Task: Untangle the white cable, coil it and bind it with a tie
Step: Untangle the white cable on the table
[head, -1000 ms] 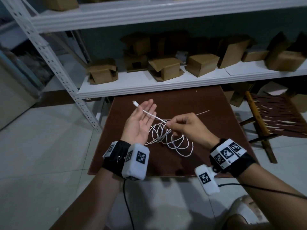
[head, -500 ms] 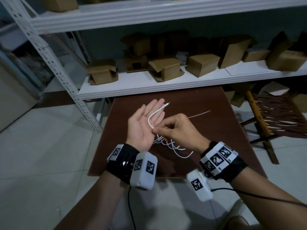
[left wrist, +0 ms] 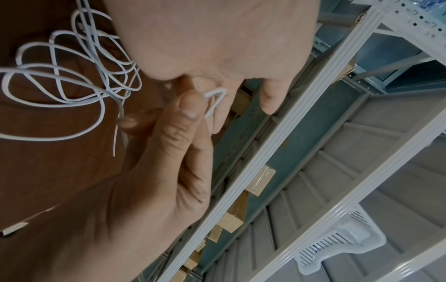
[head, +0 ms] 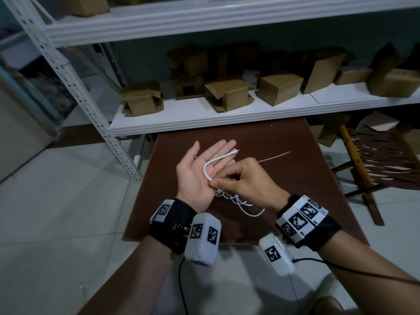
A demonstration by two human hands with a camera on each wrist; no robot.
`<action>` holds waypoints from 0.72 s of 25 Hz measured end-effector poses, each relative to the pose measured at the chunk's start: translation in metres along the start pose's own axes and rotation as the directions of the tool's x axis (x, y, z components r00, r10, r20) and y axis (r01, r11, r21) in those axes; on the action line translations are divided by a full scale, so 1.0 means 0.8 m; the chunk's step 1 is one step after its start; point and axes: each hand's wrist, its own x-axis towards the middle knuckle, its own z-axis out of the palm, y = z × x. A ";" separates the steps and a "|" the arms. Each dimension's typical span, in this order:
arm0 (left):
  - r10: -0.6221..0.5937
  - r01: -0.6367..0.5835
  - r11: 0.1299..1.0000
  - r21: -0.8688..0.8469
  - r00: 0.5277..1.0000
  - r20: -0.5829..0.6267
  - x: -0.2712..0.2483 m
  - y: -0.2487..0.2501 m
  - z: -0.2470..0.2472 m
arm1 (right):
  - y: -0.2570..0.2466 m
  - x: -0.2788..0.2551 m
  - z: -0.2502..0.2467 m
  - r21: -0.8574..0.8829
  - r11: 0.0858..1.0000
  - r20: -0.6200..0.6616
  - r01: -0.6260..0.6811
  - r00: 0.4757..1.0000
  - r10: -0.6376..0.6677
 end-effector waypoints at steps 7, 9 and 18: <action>0.122 -0.118 0.972 0.202 0.993 -0.008 0.008 -0.003 -0.002 | 0.002 0.001 -0.006 0.045 0.999 0.022 -0.018 1.000 0.017; 0.173 -0.171 0.971 0.168 0.985 0.003 0.009 0.010 -0.005 | 0.004 0.002 -0.013 0.101 0.993 0.041 -0.062 0.997 0.058; 0.266 -0.259 0.962 0.089 0.961 -0.071 0.011 0.043 -0.011 | 0.023 -0.001 -0.068 -0.047 0.990 0.004 -0.133 0.991 0.133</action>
